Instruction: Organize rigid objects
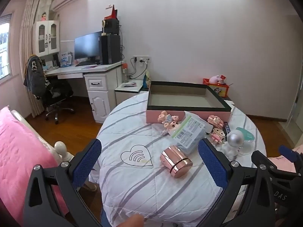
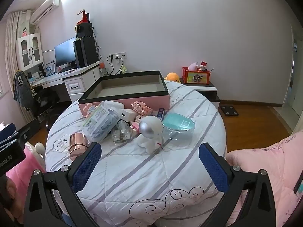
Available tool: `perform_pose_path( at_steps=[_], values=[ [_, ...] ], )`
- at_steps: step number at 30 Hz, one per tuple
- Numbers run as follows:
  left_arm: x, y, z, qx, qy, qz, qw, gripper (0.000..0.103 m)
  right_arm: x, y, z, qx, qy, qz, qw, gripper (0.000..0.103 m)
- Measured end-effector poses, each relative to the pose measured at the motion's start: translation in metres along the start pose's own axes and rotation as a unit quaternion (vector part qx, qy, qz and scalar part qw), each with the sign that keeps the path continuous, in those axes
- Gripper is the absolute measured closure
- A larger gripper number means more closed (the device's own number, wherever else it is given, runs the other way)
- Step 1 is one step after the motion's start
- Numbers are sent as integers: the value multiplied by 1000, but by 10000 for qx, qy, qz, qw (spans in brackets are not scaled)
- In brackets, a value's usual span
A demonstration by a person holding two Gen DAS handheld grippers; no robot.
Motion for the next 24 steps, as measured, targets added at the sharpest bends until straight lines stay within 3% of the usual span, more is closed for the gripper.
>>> perform_pose_path(
  at_steps=[6,8,10,17,21,24],
  values=[
    [23,7,-11,95,-310,217,9992,0,6,1,-8,166,-134,185,9996,0],
    [30,5,-11,-71,-367,82,9993,0,17,2,-13,210,-245,251,9992,0],
    [23,-9,-7,-209,-318,-47,9993,0,18,2,-16,225,-266,260,9991,0],
    [25,-13,-3,72,-200,326,9992,0,26,-1,-22,191,-363,279,9988,0],
    [22,-5,1,294,-150,345,9989,0,26,2,-17,190,-379,291,9987,0],
    [18,-7,4,185,-53,251,9995,0,25,3,-15,191,-359,291,9987,0]
  ],
)
Point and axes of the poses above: each gripper's, at about its wrist camera, not at the fingertips, and x roughly against the way its jaws point, y to its left, z to its underside, the point moved 9 cm from there along -x, roughly the way its jaws point, and after that the axes turned 14 degrees about x, right-handed, at the moved point
